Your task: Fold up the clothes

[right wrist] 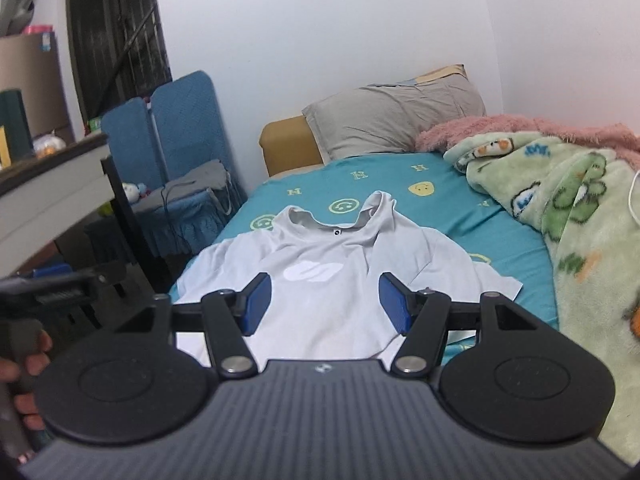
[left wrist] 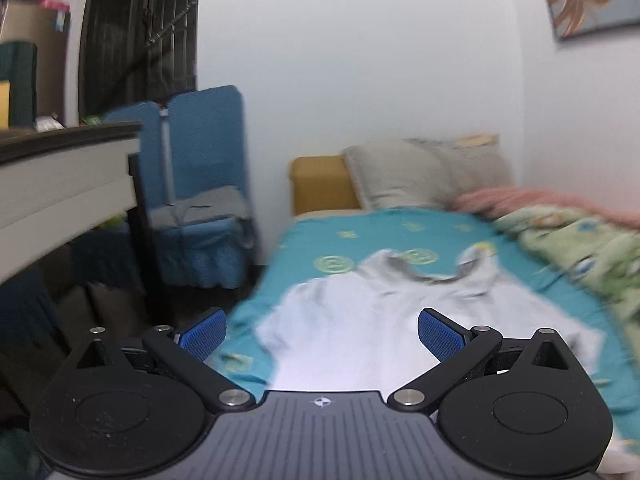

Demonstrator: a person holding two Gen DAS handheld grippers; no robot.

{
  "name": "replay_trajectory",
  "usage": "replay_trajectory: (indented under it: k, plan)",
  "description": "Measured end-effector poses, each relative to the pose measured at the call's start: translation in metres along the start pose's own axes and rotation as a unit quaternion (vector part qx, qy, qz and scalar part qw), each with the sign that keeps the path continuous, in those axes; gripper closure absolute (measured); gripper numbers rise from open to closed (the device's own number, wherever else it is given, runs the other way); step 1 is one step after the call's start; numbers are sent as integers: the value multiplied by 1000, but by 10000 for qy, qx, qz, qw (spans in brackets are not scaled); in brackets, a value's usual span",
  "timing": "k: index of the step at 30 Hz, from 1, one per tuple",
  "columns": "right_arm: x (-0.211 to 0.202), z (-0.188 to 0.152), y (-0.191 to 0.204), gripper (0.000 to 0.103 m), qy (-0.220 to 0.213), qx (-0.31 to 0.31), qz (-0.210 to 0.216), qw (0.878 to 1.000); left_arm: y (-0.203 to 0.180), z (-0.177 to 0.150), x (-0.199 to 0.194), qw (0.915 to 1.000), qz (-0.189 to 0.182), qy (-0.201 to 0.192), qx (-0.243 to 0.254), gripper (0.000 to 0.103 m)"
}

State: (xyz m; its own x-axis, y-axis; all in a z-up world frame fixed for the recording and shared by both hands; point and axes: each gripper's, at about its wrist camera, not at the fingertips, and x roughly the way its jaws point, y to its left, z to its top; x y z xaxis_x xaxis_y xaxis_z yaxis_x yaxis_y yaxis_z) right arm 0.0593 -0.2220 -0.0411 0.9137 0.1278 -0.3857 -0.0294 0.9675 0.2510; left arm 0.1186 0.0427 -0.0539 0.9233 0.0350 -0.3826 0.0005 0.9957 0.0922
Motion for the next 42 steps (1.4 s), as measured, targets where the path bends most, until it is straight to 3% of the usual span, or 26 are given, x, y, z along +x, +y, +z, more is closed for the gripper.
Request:
replay_trajectory:
  k: [2,5,7,10,11,14,19,22,24,27,31,34,36,37,39,42]
  plan:
    - [7,-3,-2,41,97,62,-19,9999,12,5,26,9996,67,195,-216,0]
    - [24,-10,-4,41,325,108,-66,9994,50,9,70,9918,90,640,-1104,0]
    - [36,-14,-6,41,479,159,-85,9987,82,7,102,9767,143,914,-1934,2]
    - [56,-19,-11,41,660,294,-92,9973,123,-2,144,9440,146,1167,-3083,9]
    - [63,-20,-13,41,703,359,-87,9968,133,-7,158,9343,68,1235,-3344,16]
    - [83,-23,-20,41,772,464,-133,9958,150,-17,194,9170,-80,1353,-3752,29]
    - [116,-33,-41,41,1065,743,-267,9912,154,-29,246,9133,-21,1476,-3797,40]
    - [131,-39,-50,41,1245,973,-247,9871,153,-34,269,9085,-279,1559,-3868,44]
    - [137,-41,-53,41,1308,1047,-226,9856,146,-34,279,9117,-539,1688,-3706,45]
    - [140,-43,-53,41,1358,1079,-208,9846,127,-26,288,9339,-487,1798,-3052,51]
    - [133,-40,-53,41,1289,1093,-165,9855,95,-8,290,9598,-233,1804,-2137,93]
    - [128,-36,-55,41,1210,1138,-176,9860,56,10,276,9829,-71,1445,-1138,93]
    - [126,-34,-58,41,1167,1194,-177,9858,11,14,255,9941,-262,1050,40,94]
    - [125,-33,-59,41,1147,1226,-180,9856,-12,16,245,9938,-357,846,630,94]
    - [124,-32,-62,41,1113,1302,-188,9850,-56,11,226,9822,-709,538,1653,94]
    - [124,-31,-67,41,1086,1422,-199,9837,-96,-13,219,9627,-1205,794,2287,94]
